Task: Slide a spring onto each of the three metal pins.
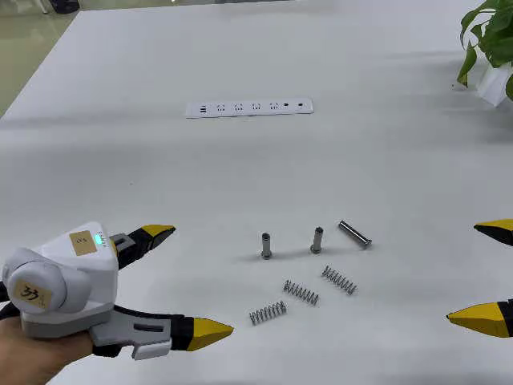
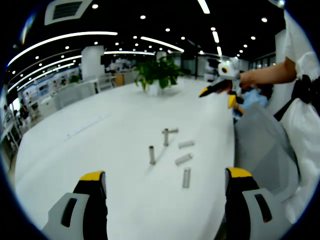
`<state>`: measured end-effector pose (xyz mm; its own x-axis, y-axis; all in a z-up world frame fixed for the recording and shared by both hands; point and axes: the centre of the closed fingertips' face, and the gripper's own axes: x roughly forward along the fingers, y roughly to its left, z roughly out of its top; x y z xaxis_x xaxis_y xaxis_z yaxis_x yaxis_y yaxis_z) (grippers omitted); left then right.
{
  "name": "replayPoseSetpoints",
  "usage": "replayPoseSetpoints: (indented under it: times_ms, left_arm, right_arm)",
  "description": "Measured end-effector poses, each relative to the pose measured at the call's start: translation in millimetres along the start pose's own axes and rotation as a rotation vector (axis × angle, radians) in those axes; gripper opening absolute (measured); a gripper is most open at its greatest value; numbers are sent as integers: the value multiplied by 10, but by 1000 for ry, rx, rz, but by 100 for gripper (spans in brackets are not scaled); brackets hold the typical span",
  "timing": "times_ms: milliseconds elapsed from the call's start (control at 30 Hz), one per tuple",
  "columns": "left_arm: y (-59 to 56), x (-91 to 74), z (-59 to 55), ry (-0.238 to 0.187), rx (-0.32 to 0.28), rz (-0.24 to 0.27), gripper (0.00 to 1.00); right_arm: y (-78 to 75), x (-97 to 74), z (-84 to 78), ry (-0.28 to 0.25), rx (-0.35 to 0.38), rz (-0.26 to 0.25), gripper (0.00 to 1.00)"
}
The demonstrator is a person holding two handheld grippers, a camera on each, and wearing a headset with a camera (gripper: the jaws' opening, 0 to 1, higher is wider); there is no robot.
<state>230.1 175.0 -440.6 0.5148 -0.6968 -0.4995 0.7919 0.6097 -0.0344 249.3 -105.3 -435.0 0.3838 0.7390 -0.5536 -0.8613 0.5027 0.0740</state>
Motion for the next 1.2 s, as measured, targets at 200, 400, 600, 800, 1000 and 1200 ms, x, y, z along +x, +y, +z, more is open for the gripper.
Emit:
replayPoseSetpoints:
  times_ms: [200,400,600,800,1000,1200]
  left_arm:
    - [-8,17,-12,9,-9,-8,100]
    - [-10,32,-9,11,0,-12,100]
    - [-19,44,-18,12,-3,-17,100]
    - [-17,52,-25,12,-3,-21,100]
    - [-17,57,-22,7,-5,-24,100]
    - [-17,65,-25,5,-8,-26,100]
  right_arm:
    - [-8,13,36,-5,-4,3,89]
    - [-19,12,45,-4,-6,4,89]
    - [-27,15,38,2,-6,5,89]
    - [-39,37,56,7,-9,7,88]
    - [-76,75,109,13,-18,12,88]
    - [-121,145,171,26,-32,20,87]
